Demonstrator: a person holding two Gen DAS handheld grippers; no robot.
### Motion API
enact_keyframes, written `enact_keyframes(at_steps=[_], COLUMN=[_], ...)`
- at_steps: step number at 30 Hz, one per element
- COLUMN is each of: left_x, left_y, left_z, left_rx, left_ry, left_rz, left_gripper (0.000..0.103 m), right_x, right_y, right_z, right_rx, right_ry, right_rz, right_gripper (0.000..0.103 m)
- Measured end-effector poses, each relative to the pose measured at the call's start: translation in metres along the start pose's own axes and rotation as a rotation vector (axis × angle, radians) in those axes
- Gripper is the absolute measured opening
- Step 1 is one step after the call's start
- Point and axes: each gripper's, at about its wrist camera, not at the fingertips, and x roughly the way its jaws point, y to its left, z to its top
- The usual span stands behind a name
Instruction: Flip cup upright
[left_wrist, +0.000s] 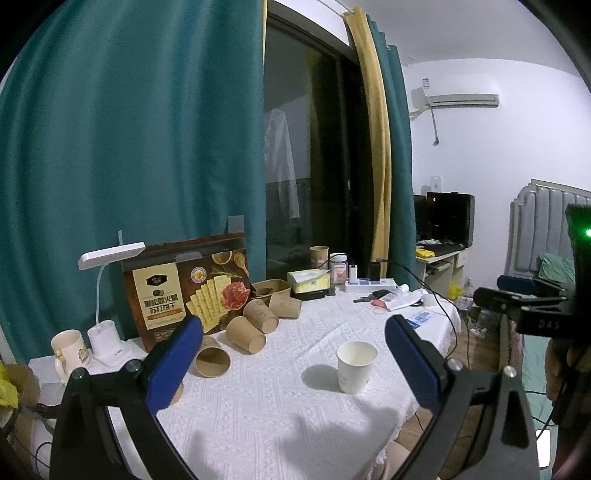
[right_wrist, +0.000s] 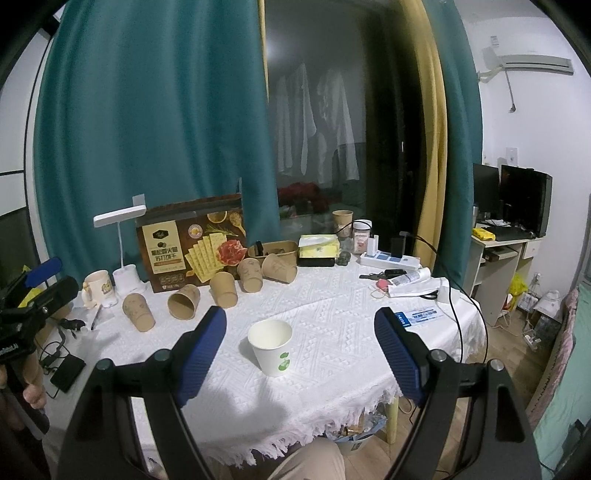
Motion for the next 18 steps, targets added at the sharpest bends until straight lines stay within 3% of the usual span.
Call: enact_keyframes(at_steps=[18], left_x=[0.0012], left_y=[-0.0004], left_z=[0.0001], left_rx=[0.0], left_ry=[0.002], left_rz=[0.004], left_gripper=[0.099], right_x=[0.0065], right_y=[0.0036], right_z=[0.001], right_rx=[-0.007], right_ry=[0.012], right_rz=[0.005], right_gripper=[0.081])
